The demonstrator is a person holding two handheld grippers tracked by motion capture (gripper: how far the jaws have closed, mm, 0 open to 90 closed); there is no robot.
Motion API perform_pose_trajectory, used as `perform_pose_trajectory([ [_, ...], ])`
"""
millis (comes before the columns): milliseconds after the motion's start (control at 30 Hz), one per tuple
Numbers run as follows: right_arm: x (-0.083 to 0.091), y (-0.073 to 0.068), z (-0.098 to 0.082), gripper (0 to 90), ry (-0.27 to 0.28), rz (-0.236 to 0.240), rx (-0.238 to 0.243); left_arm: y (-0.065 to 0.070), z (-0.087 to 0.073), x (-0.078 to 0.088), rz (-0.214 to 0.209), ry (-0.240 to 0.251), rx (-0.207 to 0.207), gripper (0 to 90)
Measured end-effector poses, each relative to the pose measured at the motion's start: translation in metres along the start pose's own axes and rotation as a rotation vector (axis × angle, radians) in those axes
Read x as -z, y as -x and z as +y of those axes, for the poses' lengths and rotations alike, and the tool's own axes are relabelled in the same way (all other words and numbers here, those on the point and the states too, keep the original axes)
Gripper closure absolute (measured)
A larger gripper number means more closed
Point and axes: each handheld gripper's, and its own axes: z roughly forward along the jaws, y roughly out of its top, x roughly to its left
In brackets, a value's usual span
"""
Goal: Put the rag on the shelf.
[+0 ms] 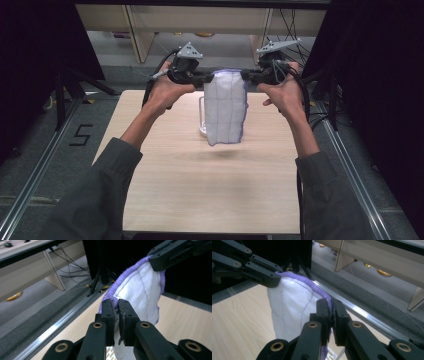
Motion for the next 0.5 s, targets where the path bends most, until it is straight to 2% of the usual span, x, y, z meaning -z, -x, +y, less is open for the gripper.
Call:
perform_pose_trajectory([
  [33, -0.002, 0.001, 0.002, 85.7, 0.01, -0.005, -0.001, -0.001, 0.001, -0.002, 0.007, 0.016, 0.01, 83.1],
  [67, -0.004, 0.003, 0.004, 85.6, 0.023, -0.012, 0.001, -0.003, 0.003, -0.002, 0.015, 0.011, 0.003, 83.1],
  [100, -0.005, 0.003, 0.006, 85.7, 0.027, -0.025, -0.014, -0.005, 0.004, -0.003, 0.021, 0.018, 0.005, 83.1],
  [233, -0.009, 0.007, 0.015, 85.7, 0.021, -0.028, -0.03, -0.015, 0.009, -0.007, 0.043, 0.051, 0.041, 83.0],
  [267, -0.011, 0.01, 0.018, 85.7, 0.035, -0.043, -0.007, -0.018, 0.011, -0.007, 0.054, 0.052, 0.049, 83.0],
  [333, -0.014, 0.011, 0.023, 85.7, 0.046, -0.053, -0.015, -0.022, 0.013, -0.01, 0.07, 0.066, 0.069, 83.0],
  [400, -0.018, 0.012, 0.029, 85.6, 0.042, -0.067, -0.028, -0.026, 0.015, -0.012, 0.088, 0.077, 0.067, 82.9],
  [433, -0.02, 0.014, 0.031, 85.6, 0.043, -0.071, -0.014, -0.029, 0.016, -0.013, 0.099, 0.086, 0.072, 82.9],
  [500, -0.025, 0.016, 0.035, 85.6, 0.047, -0.08, -0.016, -0.033, 0.015, -0.018, 0.109, 0.1, 0.087, 83.0],
])
